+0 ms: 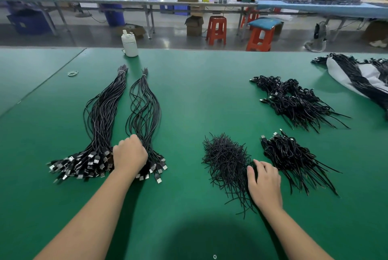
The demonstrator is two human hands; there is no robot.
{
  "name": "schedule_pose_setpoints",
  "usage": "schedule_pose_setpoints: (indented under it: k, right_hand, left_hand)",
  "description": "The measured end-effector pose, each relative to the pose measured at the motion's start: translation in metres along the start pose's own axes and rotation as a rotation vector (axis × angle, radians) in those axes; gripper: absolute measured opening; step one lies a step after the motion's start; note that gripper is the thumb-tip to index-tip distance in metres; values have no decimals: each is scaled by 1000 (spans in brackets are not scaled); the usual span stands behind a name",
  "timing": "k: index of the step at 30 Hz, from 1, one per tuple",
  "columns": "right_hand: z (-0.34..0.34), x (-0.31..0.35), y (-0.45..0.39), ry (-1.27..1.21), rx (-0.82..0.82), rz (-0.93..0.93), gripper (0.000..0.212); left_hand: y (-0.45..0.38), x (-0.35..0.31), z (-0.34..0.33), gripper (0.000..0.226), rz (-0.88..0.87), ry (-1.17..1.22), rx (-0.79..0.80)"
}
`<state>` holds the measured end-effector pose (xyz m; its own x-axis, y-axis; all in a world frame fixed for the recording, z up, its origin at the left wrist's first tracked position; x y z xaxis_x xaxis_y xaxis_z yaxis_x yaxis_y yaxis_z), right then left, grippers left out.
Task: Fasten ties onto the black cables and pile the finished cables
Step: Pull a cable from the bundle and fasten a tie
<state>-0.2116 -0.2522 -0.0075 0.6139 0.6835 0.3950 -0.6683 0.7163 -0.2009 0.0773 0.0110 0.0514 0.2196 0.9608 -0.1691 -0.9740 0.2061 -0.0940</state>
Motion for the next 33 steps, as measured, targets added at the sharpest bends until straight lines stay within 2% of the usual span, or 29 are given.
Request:
schedule_pose_setpoints:
  k: [3, 8, 15, 18, 21, 23, 26, 27, 30, 33]
  right_hand:
    - [0, 0, 0, -1, 1, 4, 49]
    - [0, 1, -2, -1, -8, 14, 50]
    - [-1, 1, -3, -16, -7, 14, 52]
    - [-1, 0, -3, -20, -8, 14, 53]
    - [-1, 0, -4, -15, 0, 13, 53]
    - [-2, 0, -4, -13, 2, 12, 53]
    - [-3, -1, -4, -13, -4, 13, 53]
    - [-3, -1, -4, -12, -7, 14, 53]
    - [-3, -1, -4, -19, -19, 15, 53]
    - [-2, -1, -4, -46, -24, 8, 50]
  left_hand:
    - [6, -10, -2, 8, -84, -92, -32]
    - [8, -17, -3, 8, -161, -311, 41]
    - [8, -21, -2, 10, -158, -286, 181]
    - [5, -19, 2, 3, -69, -225, 246]
    - [5, -20, 4, 18, 26, -117, 297]
    - [5, -22, 6, 25, 15, -112, 222]
    - [4, -27, 12, 15, -136, -102, 2]
    - [4, -30, 13, 13, -184, -57, -18]
    - [3, -39, 20, 3, -181, 241, 119]
    - [7, -51, 33, 11, -179, 405, 238]
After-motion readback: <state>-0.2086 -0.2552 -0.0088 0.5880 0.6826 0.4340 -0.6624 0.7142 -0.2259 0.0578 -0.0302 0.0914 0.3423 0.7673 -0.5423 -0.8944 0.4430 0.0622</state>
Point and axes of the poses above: each hand's wrist, its own y-axis away from the middle knuckle, its own z-axis out of the back of the hand, x = y × z, the point moved 2 cm from there along -y, towards the middle knuckle, and after that the axes turned 7 degrees about z, right-handed, at the moved point
